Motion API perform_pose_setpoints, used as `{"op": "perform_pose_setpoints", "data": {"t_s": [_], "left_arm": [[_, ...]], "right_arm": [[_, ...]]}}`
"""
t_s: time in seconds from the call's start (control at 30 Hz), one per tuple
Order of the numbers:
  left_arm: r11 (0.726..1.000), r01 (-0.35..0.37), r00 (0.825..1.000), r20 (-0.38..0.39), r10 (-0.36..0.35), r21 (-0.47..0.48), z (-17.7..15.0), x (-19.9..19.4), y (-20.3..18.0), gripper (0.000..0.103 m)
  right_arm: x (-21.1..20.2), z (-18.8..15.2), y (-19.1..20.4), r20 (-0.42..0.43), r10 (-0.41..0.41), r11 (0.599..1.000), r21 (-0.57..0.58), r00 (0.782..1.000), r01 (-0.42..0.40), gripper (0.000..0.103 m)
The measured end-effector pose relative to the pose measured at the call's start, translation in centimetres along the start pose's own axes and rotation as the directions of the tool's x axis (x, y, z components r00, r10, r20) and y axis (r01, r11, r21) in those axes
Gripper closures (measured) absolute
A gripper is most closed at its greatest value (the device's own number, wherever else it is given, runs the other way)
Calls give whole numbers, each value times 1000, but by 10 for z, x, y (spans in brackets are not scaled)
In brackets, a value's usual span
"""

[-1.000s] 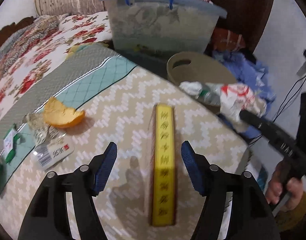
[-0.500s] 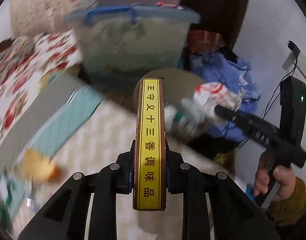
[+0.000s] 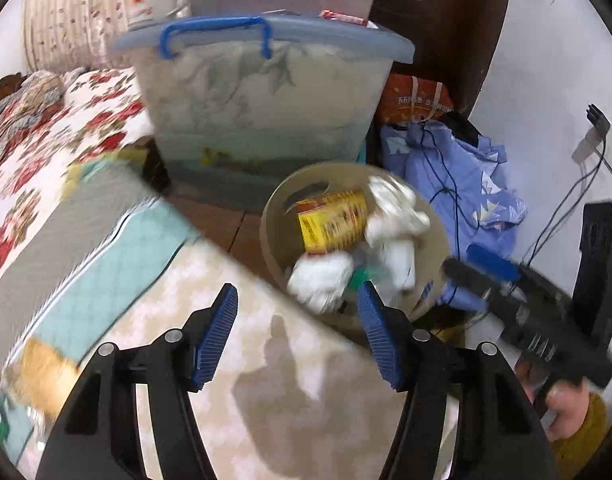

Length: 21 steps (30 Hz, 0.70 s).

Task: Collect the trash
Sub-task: 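Move both open tools back over the bed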

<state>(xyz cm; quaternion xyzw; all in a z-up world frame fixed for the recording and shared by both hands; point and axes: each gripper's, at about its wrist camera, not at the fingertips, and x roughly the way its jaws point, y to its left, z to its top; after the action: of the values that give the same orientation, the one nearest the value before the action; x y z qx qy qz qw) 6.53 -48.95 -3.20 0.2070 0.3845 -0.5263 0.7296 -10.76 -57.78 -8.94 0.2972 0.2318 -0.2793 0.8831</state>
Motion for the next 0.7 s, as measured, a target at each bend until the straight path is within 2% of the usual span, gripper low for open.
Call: {"op": "perform_pose_setpoints", "data": {"t_s": [0.2,0.33,0.5,0.6,0.67,0.7], "left_arm": [[999,-9,1000,-24,7,-53,-58,-43,28,45],[995,-58,998,-32,56,-75,-97,-69,46,44],[977,-128,991,-53,121,-171,-144,-104,87,44],[947,-198,980,-48,192,-252,-170,-133,121,43],[909,-271,961,-42,272,-318,-185,-160,153,43],[893,-299,952,-36,305,-337,-188,-170,166,39]], "right_arm": [[-12,-17,20,-22,30,1000,-6,999,-31,35],[-11,-34,41,-62,75,997,-2,995,-76,37],[-6,-51,82,-111,139,988,-45,984,-145,38],[2,-62,111,-158,180,978,-78,971,-194,38],[7,-70,130,-188,197,970,-101,962,-219,38],[10,-75,140,-208,208,966,-112,956,-235,38]]}}
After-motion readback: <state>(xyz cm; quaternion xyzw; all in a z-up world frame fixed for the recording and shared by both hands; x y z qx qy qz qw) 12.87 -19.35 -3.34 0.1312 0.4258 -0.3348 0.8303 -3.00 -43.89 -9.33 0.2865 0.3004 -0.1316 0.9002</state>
